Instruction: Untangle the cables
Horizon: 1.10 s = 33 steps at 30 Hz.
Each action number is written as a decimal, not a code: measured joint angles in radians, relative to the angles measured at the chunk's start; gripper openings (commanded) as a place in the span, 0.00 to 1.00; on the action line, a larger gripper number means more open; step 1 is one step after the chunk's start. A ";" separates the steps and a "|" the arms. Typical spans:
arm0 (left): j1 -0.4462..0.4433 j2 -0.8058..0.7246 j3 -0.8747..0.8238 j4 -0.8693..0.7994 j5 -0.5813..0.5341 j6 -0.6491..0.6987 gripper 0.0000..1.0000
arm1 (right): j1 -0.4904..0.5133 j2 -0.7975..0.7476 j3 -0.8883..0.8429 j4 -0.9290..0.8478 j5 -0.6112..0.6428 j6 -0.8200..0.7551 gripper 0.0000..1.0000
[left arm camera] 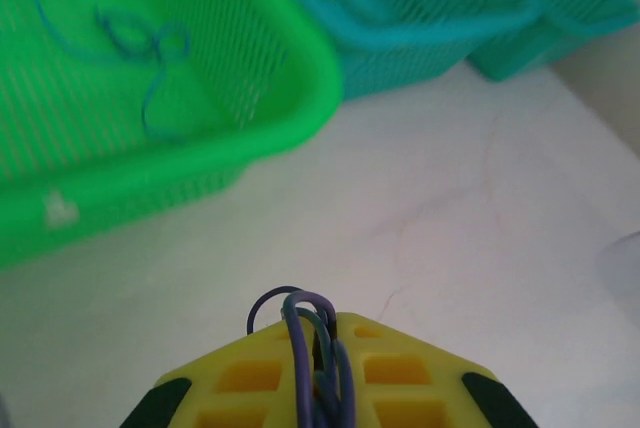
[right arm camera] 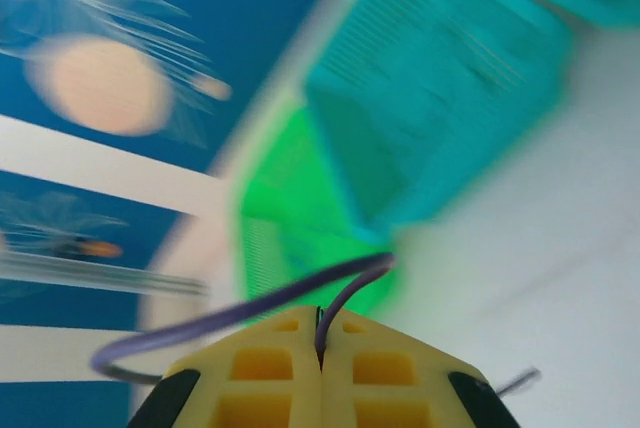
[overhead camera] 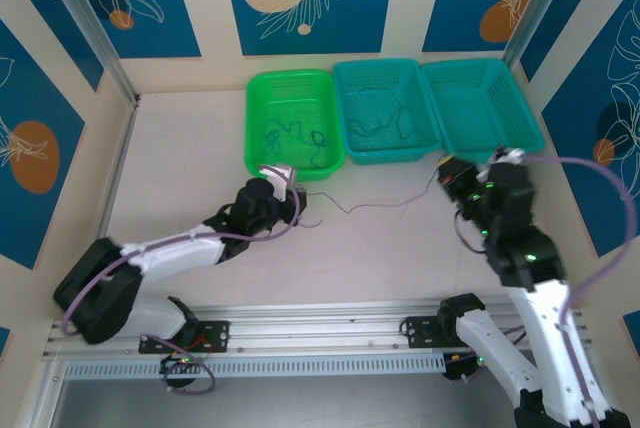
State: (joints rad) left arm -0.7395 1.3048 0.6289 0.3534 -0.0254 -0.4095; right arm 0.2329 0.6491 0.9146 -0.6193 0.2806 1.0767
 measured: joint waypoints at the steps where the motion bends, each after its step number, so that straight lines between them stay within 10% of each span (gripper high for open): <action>1: 0.000 -0.041 0.013 -0.029 -0.002 0.033 0.00 | 0.000 -0.010 -0.113 0.004 -0.001 0.011 0.10; 10: 0.000 -0.151 0.111 -0.263 -0.002 0.264 0.00 | 0.000 -0.076 -0.521 -0.013 -0.076 0.019 0.89; 19: 0.000 -0.121 0.138 -0.360 -0.002 0.315 0.00 | 0.027 -0.029 -0.232 -0.060 -0.211 -0.253 0.97; 30: 0.000 -0.116 0.153 -0.365 0.057 0.315 0.00 | 0.539 0.345 -0.154 0.386 -0.314 -0.636 0.88; 33: 0.000 -0.116 0.153 -0.363 0.074 0.315 0.00 | 0.565 0.479 -0.150 0.501 -0.298 -0.694 0.72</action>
State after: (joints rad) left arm -0.7395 1.1889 0.7818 -0.0093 0.0490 -0.0948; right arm 0.7979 1.1278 0.7647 -0.1181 -0.0174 0.3828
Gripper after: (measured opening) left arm 0.085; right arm 0.839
